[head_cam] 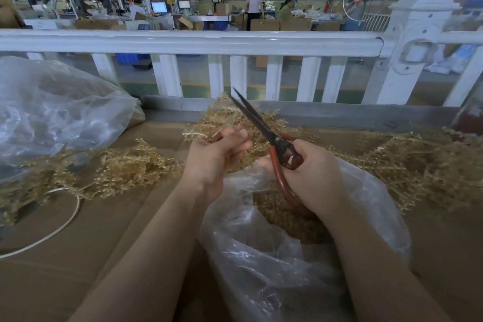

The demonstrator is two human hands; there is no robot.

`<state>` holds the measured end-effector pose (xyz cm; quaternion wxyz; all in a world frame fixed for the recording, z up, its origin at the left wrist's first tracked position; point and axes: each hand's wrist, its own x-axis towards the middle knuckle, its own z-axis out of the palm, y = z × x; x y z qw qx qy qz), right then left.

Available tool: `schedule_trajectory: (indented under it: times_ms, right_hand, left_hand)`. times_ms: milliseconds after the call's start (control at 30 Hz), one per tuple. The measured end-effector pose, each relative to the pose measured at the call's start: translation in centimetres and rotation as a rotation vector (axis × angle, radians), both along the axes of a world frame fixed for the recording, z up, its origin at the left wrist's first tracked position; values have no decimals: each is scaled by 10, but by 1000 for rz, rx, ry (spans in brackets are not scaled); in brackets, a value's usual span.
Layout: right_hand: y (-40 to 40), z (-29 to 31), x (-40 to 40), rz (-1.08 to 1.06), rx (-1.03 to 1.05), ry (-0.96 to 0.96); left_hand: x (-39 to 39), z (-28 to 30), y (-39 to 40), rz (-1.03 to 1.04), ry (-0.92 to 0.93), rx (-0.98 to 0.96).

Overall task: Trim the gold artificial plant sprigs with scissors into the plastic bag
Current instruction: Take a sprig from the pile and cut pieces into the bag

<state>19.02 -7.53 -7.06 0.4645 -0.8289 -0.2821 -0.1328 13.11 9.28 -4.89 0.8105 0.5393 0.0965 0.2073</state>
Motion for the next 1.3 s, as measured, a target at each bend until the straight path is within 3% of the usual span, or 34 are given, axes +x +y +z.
schedule_trajectory:
  times_ms: [200,367,767,1033,1300]
  right_hand:
    - [3,8,-1,77,236,192]
    - [3,7,4,147,283,276]
    - [2,6,4,108,259,192]
    - [-3,4,2,-67,-169,45]
    - [-3,1,5,-148,-312,-85]
  left_hand:
    - [2,-3,-16,-133,84,57]
    - [1,-2,-21,-159,123,94]
    - [3,-2,-14,-133,-2,107]
    - [1,5,-8,-80,-6,77]
    - [2,6,-4,-94,-2,8]
